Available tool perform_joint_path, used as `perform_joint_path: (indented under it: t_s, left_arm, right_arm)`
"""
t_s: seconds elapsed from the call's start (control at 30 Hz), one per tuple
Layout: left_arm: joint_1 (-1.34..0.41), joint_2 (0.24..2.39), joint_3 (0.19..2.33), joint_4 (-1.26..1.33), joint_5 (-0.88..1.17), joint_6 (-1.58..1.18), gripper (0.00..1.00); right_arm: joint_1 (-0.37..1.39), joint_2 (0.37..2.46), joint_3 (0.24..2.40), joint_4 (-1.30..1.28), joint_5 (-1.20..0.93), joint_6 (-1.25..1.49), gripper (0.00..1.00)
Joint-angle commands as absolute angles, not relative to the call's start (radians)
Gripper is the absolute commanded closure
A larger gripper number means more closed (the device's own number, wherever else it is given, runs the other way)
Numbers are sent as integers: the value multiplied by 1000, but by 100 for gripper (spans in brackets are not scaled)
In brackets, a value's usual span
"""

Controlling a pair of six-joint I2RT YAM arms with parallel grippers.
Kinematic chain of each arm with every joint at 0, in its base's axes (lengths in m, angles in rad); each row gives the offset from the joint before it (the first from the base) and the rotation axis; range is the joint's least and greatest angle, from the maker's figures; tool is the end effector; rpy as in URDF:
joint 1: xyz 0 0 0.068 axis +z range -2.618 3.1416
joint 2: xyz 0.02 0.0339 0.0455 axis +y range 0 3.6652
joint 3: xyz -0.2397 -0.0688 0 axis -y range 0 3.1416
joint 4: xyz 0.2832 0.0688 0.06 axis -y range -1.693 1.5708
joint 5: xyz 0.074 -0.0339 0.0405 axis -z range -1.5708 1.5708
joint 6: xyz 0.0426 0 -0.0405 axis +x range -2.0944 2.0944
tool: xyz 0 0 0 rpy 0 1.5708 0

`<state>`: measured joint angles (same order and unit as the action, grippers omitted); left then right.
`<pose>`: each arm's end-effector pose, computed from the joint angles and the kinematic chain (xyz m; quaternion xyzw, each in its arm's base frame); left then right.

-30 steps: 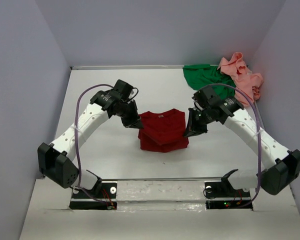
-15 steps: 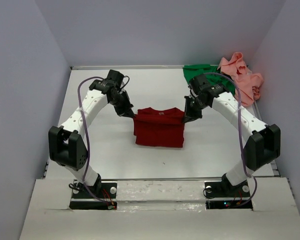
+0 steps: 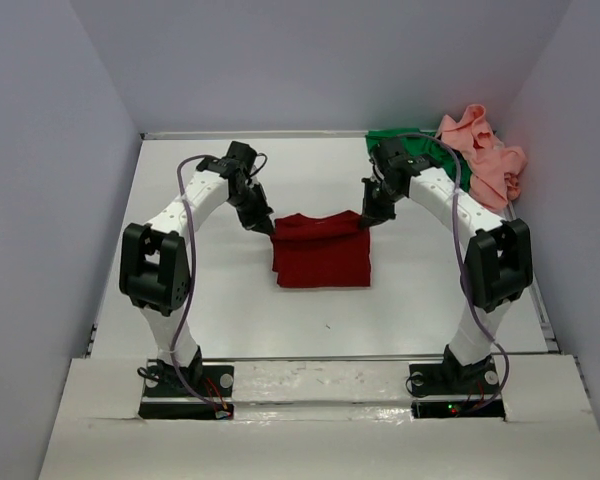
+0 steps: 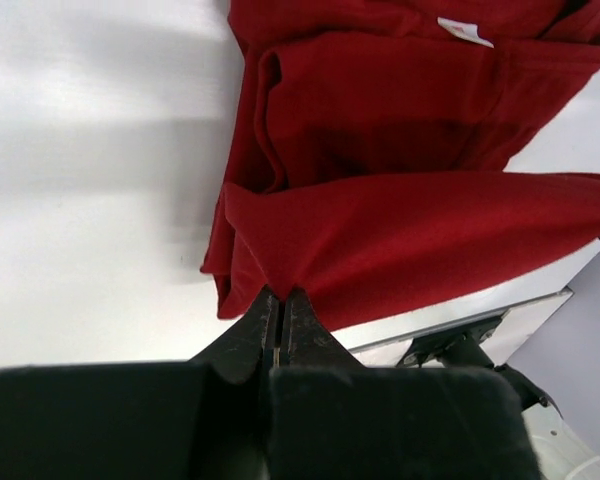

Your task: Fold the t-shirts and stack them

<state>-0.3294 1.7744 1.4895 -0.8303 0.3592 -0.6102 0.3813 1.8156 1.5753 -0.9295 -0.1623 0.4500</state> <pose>0.3805 -0.1459 0.2240 -0.0942 0.9547 -0.2558 0.1193 0.3805 0.1600 0.2301 0.0174 0.9767 0.1528 0.1495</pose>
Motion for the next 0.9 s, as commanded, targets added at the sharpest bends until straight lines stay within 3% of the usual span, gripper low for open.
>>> perform_joint_path:
  t_s: [0.0, 0.3, 0.87]
  left_arm:
    - [-321, 1839, 1598, -816, 359, -572, 100]
    - [-319, 1994, 1815, -842, 318, -549, 100]
    - [-318, 2128, 1865, -804, 347, -523, 100]
  right_arm:
    - [365, 1830, 1646, -888, -114, 431, 100]
    - [347, 1876, 1661, -887, -78, 442, 100]
    - [347, 1939, 1666, -864, -2, 485, 100]
